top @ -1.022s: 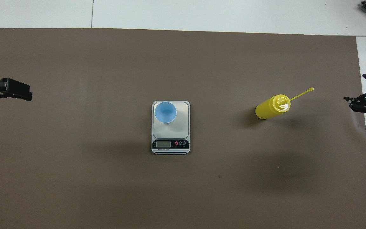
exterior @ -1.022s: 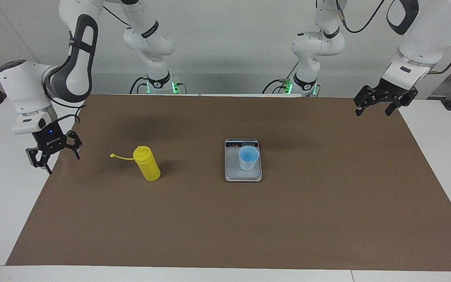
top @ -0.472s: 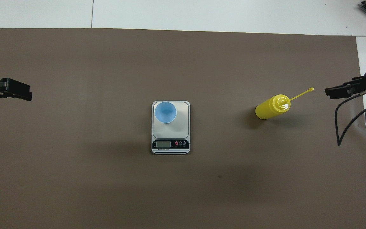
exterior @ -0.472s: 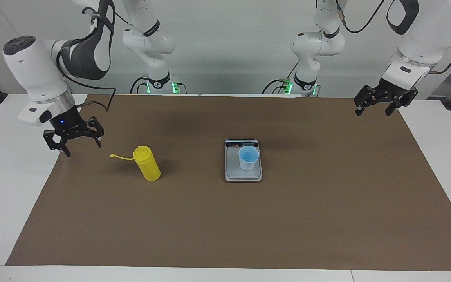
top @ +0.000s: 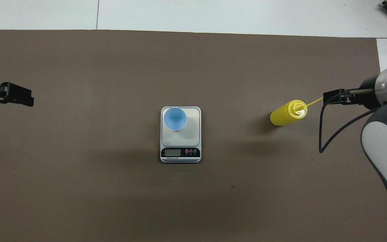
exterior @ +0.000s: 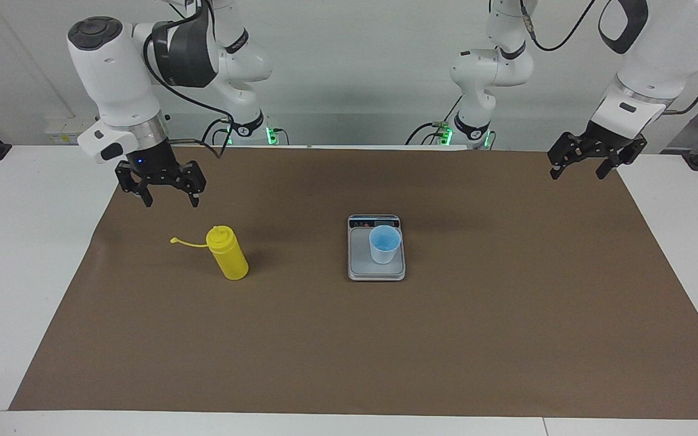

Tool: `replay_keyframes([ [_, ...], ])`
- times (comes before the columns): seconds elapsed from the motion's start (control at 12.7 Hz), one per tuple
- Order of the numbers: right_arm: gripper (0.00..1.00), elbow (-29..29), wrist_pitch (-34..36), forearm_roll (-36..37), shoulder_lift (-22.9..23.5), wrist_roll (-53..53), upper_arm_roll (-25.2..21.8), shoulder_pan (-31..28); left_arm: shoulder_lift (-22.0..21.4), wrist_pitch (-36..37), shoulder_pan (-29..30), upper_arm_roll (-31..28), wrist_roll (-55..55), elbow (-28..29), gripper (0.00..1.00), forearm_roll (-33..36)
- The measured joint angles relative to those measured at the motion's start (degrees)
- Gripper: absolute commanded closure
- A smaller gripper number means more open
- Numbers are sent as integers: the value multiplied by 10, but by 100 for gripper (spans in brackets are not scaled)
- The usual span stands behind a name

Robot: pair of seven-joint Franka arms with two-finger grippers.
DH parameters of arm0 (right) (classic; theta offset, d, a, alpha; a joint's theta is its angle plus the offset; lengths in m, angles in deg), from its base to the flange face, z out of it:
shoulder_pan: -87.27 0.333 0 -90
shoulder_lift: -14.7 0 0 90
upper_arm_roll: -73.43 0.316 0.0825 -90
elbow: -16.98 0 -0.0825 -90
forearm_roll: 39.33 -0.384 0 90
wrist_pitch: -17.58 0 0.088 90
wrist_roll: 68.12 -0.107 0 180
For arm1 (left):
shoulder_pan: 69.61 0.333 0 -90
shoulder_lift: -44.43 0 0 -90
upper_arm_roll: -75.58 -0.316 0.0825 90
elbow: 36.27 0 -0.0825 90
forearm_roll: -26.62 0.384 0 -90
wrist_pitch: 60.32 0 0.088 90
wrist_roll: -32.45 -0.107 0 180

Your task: Pour seasoning into cup on scale with both arms

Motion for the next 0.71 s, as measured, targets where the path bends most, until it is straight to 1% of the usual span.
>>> replay_keyframes([
  [0.31,0,-6,59,0,-22,-53,0,-4,0,0,0,0,0,0,0,0],
  [0.71,0,-46,65,0,-10,-98,-3,-12,0,0,0,0,0,0,0,0],
])
